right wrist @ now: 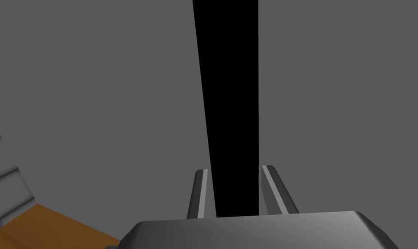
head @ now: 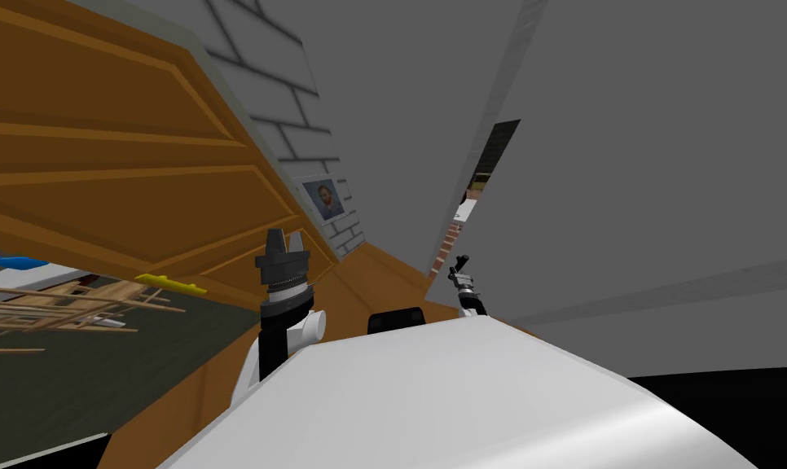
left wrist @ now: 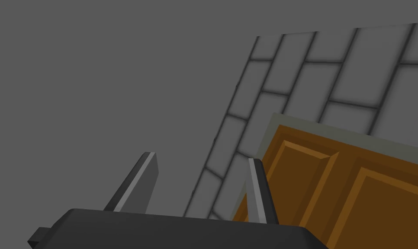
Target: Pull the door open
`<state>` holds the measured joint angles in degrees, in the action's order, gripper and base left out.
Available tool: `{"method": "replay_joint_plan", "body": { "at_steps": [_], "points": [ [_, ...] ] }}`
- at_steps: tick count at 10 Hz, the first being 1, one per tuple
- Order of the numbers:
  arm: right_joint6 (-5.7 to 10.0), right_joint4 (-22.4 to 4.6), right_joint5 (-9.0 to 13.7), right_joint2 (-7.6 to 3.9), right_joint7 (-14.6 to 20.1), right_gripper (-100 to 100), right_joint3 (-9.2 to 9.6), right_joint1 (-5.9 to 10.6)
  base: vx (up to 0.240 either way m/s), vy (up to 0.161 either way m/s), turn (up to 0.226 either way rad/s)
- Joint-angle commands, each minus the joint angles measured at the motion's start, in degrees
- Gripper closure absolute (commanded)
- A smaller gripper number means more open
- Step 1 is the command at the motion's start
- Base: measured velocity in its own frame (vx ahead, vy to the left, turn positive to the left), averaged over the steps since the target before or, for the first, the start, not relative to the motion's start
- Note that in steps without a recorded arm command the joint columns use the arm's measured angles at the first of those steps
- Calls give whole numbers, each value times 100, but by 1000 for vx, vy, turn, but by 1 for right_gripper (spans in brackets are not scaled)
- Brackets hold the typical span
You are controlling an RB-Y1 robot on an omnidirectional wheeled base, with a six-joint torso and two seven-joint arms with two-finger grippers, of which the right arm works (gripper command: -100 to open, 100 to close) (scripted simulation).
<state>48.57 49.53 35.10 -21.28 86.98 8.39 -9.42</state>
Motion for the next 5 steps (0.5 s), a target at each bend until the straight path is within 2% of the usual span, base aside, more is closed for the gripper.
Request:
{"method": "replay_joint_plan", "body": {
  "at_steps": [1, 5],
  "points": [
    [76, 9, -77, -46, 97, 100, 136, -28, -251, -39, 69],
    [210, 160, -270, -201, 315, 100, 482, -174, -241, -35, 66]
  ]
}}
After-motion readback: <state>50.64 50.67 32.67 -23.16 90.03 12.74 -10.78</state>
